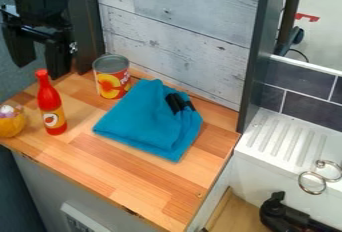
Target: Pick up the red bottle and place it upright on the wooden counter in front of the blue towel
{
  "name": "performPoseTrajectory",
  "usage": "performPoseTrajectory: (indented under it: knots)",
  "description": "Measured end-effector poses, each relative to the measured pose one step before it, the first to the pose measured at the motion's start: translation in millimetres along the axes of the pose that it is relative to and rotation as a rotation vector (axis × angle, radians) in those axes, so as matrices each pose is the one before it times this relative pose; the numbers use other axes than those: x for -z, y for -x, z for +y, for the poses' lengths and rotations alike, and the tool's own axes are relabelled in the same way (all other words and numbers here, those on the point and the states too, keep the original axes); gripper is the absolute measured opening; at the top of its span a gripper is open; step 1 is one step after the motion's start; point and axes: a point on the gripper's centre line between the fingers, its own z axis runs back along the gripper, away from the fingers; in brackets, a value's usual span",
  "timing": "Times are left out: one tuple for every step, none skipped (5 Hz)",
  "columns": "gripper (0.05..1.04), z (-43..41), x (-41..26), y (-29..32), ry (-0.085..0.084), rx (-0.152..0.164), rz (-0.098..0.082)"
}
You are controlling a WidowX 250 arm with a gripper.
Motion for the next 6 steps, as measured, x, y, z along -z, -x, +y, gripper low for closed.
performPoseTrajectory:
  knots:
    - [1.001,-0.69,6.13,0.45,0.0080,0.0019,0.0231]
    - [1.001,9.51,1.00,-17.31,0.0192,0.0022,0.0144]
    - [1.001,16.29,-2.55,-8.62,-0.0182,0.0154,-0.0019]
    - [1.001,9.82,-1.08,-7.55,-0.0372,0.0518,0.0095]
    - [1.001,14.45,0.07,2.87,0.0035,0.0498,-0.0091]
    - [1.001,8.53,17.22,-1.53,0.0313,0.0164,0.0223]
